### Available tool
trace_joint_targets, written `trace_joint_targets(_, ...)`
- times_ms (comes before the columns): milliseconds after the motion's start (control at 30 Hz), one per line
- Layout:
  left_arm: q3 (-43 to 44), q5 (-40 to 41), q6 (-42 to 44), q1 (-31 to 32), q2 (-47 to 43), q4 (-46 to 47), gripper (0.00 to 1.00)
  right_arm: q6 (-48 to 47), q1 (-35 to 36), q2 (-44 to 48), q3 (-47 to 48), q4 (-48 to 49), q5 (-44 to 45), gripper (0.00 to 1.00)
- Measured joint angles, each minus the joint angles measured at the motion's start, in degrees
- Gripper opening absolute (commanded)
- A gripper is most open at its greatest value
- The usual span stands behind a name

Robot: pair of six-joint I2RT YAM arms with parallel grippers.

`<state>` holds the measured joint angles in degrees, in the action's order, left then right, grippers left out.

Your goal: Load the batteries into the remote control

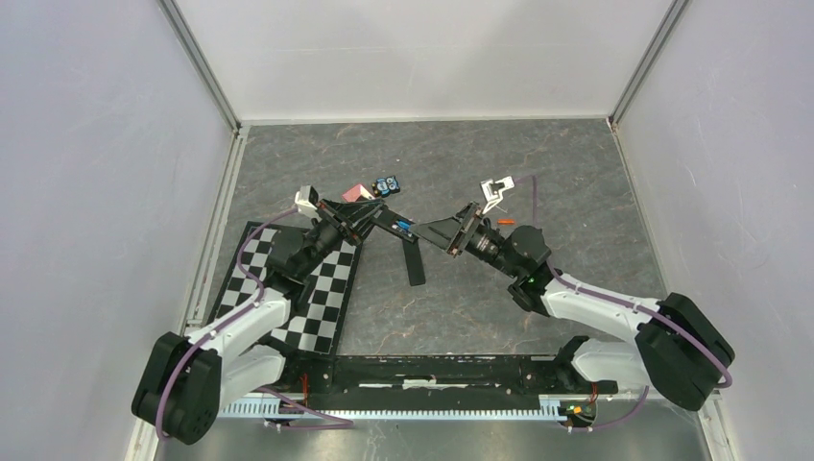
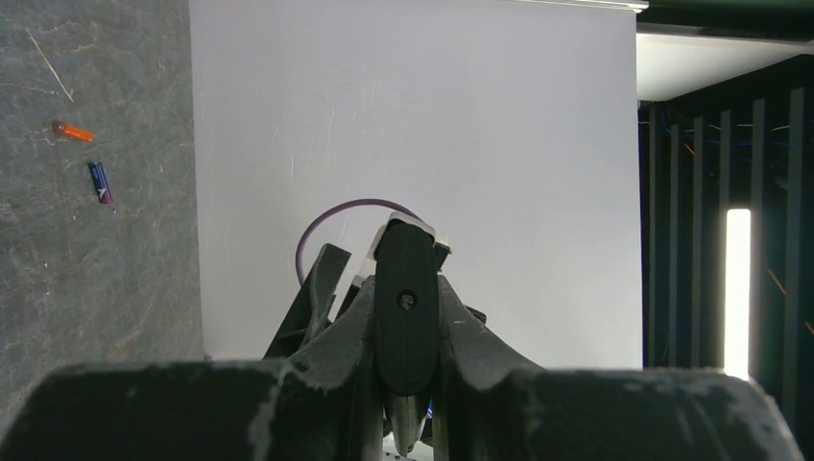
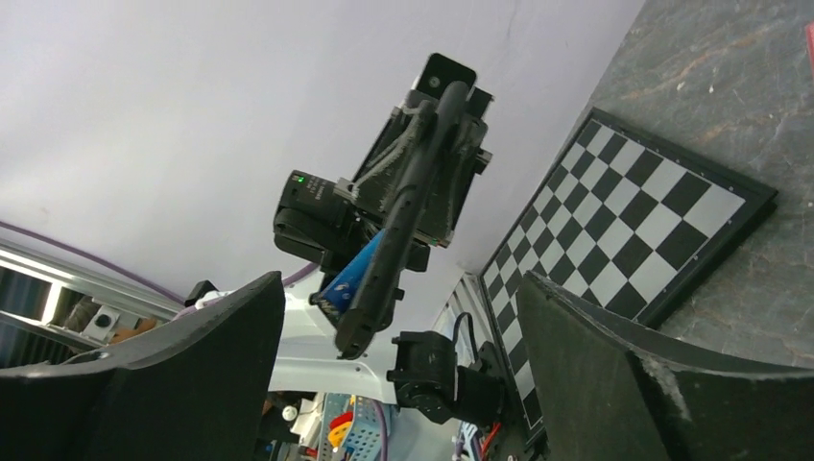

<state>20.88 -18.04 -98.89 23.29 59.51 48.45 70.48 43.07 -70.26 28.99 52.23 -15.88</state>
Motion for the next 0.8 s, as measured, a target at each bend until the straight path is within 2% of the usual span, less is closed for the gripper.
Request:
trace_joint_targets(100, -0.09, 0.00, 0.00, 0.00, 0.39, 0.13, 0.02, -0.37, 0.00, 1.40, -0.22, 0.59, 0.46, 0.89)
trace_joint_targets(233, -0.31, -0.02, 0.00, 0.00, 1.07, 0.13, 0.02, -0.48, -0.07, 2.16, -0.22, 1.88, 0.46, 0.74)
trace_joint_targets(567, -0.39, -0.07, 0.02, 0.00, 1.29, 0.15, 0.02, 0.35, -0.07, -1.31, -0.20, 2.67, -0.13, 0.45)
trace_joint_targets(800, -0.26, -1.05, 2.23, -0.07, 2.73, 1.95, 0.02, 1.33, -0.04, -3.26, 0.37, 4.24, -0.20, 0.33)
